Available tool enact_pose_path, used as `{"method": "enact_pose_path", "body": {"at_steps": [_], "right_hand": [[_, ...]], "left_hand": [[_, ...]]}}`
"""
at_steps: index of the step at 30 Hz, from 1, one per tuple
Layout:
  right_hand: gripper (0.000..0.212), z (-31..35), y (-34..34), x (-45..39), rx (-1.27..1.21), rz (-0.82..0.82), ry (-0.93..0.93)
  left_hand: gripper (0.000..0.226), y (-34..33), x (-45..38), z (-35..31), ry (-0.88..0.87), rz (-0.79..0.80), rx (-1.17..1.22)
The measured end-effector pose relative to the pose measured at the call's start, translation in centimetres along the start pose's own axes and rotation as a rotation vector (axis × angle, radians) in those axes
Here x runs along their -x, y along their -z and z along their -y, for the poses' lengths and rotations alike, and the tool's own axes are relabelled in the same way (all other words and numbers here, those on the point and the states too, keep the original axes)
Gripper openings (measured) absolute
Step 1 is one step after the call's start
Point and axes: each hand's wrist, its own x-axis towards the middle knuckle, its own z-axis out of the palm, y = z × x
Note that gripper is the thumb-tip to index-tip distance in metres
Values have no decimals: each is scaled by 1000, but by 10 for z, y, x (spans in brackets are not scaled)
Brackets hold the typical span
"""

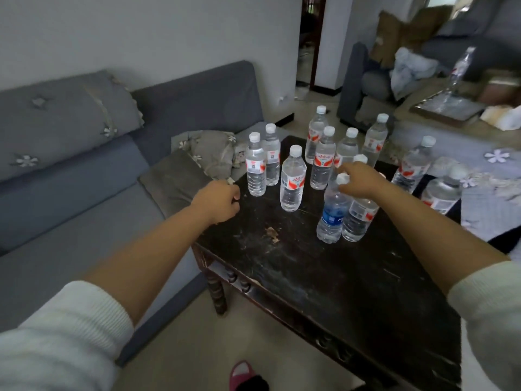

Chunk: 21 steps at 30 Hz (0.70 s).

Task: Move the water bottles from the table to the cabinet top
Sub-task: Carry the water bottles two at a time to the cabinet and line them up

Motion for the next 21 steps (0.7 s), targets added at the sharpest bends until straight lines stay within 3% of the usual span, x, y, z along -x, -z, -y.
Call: {"method": "enact_pose_path", "body": {"at_steps": [6,12,16,21], "right_hand": [[52,0,2,-51,70,180,-117],[41,-12,-12,-69,158,259,-67],[42,-18,-13,-73,138,275,-49],[38,-23,-11,-79,121,324,-25]], "left_hand": [[33,24,-94,16,-187,-3,36],[38,12,-153,-16,-338,14,164],[51,3,-184,-45,-340,-19,239],[60,1,-208,-74,-330,53,245]]}}
